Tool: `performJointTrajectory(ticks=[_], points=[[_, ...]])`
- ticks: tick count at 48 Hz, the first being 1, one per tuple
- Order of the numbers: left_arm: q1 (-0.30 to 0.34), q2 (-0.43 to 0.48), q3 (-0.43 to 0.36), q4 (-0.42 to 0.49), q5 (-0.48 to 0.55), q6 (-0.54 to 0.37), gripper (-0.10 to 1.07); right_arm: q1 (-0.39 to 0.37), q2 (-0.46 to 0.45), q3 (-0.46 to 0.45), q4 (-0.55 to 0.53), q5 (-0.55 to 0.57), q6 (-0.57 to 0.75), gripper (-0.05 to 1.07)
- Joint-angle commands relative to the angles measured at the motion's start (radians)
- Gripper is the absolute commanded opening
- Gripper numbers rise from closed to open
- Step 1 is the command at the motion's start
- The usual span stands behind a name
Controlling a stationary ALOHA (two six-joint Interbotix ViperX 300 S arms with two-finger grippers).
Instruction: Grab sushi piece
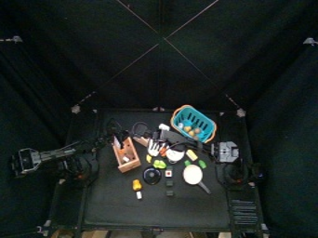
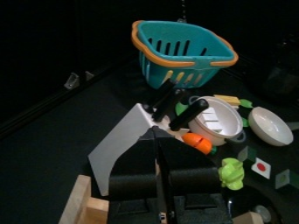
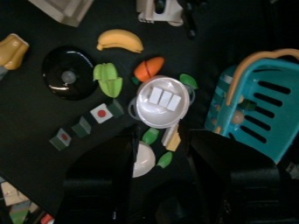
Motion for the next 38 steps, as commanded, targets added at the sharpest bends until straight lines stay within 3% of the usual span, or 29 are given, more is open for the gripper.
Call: performJointTrajectory(ticks=[1,7,14,18,23,30,38], points=[[-0.037,0.002,-0.009,0.049,-0.005,0.005,0.26,0.017,-0.137,0.144,-0.012,-0.106,0.055,0.78],[-0.222,0.002,-0.015,0.268,-0.005,-0.003,0.26,0.074,-0.322,0.476,-0.02,-0.362,0.207,0.78],[-0.321,0.009,-0.041,0.23,-0.011,0.0,0.32,0.138,-0.548,0.89,-0.129,-0.815,0.442,0.78],[-0.333,0.051,-0.054,0.221,-0.012,-0.002,0.43,0.146,-0.638,1.097,-0.232,-1.08,0.523,0.78],[-0.365,0.143,-0.092,0.219,-0.012,-0.002,0.61,0.144,-0.739,1.296,-0.359,-1.321,0.583,0.78],[-0.416,0.319,-0.19,0.201,-0.012,-0.002,0.83,0.126,-0.853,1.506,-0.394,-1.509,0.583,0.78],[-0.423,0.457,-0.31,0.198,-0.006,-0.005,0.83,0.049,-0.93,1.534,-0.359,-1.646,0.58,0.78]])
